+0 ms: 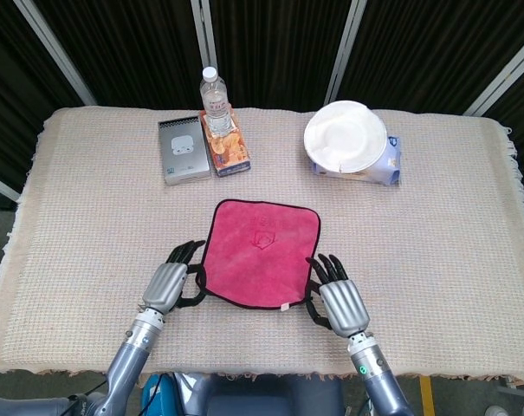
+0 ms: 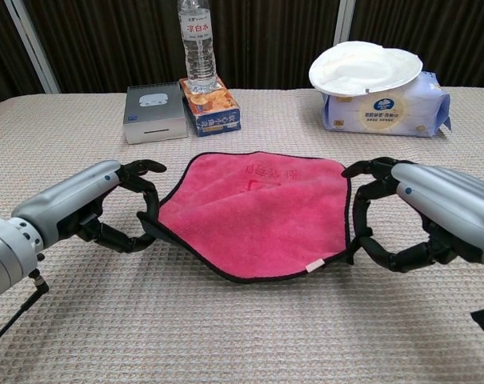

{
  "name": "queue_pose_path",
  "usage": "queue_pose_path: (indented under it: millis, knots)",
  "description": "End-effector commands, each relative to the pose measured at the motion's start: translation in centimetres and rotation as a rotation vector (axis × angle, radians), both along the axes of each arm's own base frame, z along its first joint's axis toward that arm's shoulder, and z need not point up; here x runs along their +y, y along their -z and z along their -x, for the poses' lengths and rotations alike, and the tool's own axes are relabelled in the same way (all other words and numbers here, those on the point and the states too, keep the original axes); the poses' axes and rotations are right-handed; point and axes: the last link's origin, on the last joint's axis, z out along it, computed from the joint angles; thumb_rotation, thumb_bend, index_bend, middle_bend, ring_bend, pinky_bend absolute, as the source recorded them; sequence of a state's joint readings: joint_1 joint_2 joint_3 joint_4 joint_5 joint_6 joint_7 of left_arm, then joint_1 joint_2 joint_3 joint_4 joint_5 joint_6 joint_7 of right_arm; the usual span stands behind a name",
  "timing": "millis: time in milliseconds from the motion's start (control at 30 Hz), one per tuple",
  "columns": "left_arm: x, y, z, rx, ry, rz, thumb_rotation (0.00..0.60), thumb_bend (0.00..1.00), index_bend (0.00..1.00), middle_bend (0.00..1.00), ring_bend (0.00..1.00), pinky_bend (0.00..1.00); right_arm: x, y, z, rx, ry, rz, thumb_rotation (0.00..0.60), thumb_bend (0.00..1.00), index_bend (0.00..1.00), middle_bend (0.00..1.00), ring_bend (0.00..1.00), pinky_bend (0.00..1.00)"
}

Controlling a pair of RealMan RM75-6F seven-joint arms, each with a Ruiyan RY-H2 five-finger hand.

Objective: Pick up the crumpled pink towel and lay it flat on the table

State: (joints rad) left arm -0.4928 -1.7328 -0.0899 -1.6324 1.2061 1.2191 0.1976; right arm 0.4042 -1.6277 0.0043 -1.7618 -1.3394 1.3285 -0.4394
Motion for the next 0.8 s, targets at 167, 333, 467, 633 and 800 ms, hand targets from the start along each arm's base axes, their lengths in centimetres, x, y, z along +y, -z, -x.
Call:
queue_pose_path:
  millis: [167, 333, 467, 633, 800]
  knots:
    - [-0.2, -0.1, 0.4, 0.012, 0.004, 0.017, 0.6, 0.47, 0.67, 0.05, 0.0, 0.02, 0.3, 0.3, -0.1, 0.003, -0.007, -0.009, 0.6, 0.48, 0.61, 0.14, 0.02, 0.0]
    - [-0.5, -0.2, 1.0, 0.041, 0.011, 0.044, 0.6, 0.47, 0.67, 0.05, 0.0, 0.02, 0.6, 0.6, 0.0, 0.006, -0.001, -0.019, 0.6, 0.47, 0.61, 0.14, 0.02, 0.0]
    - [-0.6, -0.4, 1.4, 0.068, 0.012, 0.059, 0.6, 0.47, 0.66, 0.05, 0.0, 0.02, 0.9, 0.9, 0.1, 0.009, 0.004, -0.03, 0.6, 0.47, 0.61, 0.14, 0.02, 0.0]
    - [-0.6, -0.8, 2.0, 0.12, 0.021, 0.085, 0.6, 0.37, 0.59, 0.01, 0.0, 0.01, 1.3, 1.1, 0.1, 0.015, 0.007, -0.048, 0.6, 0.48, 0.52, 0.12, 0.01, 0.0]
    - [-0.8, -1.0, 2.7, 0.167, 0.023, 0.144, 0.6, 0.21, 0.42, 0.0, 0.0, 0.0, 1.5, 1.4, 0.3, 0.032, 0.017, -0.075, 0.6, 0.47, 0.21, 0.0, 0.0, 0.0]
